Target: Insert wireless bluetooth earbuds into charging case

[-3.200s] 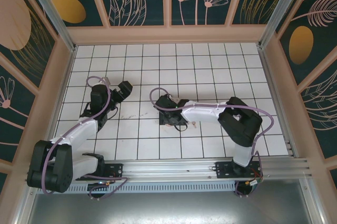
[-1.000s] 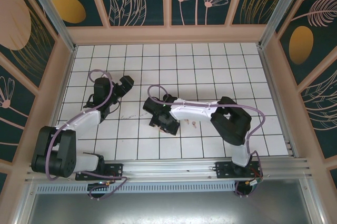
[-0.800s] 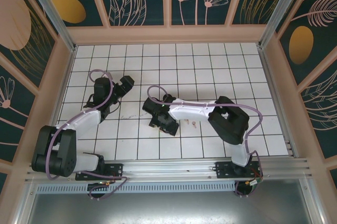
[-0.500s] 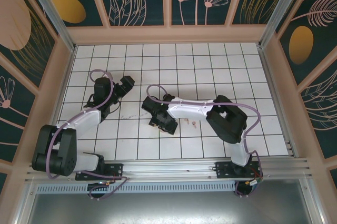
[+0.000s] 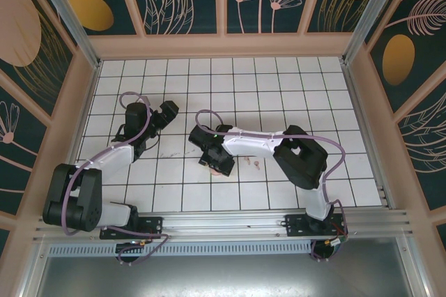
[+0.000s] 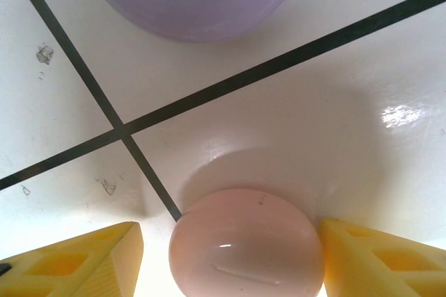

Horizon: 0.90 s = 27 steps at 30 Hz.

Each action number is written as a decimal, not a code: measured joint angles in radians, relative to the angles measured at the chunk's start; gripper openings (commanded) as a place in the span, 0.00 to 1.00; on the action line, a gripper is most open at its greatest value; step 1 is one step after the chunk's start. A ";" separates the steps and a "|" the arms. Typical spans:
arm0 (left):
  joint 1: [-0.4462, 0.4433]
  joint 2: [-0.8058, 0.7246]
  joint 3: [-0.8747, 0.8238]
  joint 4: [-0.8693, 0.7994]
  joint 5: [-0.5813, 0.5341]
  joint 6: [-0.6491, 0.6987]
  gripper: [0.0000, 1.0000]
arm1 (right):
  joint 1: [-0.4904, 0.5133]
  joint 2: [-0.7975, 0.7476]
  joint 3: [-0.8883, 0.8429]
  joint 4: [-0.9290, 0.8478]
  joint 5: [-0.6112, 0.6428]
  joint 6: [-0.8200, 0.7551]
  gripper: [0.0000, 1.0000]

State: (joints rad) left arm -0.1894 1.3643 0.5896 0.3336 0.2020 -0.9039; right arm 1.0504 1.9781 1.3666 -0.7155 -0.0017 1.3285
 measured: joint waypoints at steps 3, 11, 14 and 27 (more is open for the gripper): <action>0.000 0.000 0.000 0.000 0.000 0.000 0.99 | 0.000 0.000 -0.001 0.000 0.000 -0.007 0.66; 0.000 0.023 0.015 -0.003 0.003 0.000 0.99 | 0.003 -0.002 -0.021 0.005 0.000 -0.013 0.58; 0.000 0.042 0.044 -0.023 0.034 0.000 0.99 | 0.003 -0.011 -0.035 0.014 0.003 -0.014 0.53; 0.000 -0.039 -0.056 -0.026 0.181 -0.010 0.99 | 0.019 -0.130 -0.195 0.189 0.059 -0.063 0.42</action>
State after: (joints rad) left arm -0.1894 1.3254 0.5331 0.3080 0.3828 -0.9134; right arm 1.0695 1.8481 1.1717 -0.5262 0.0570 1.2655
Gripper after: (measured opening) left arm 0.986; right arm 0.480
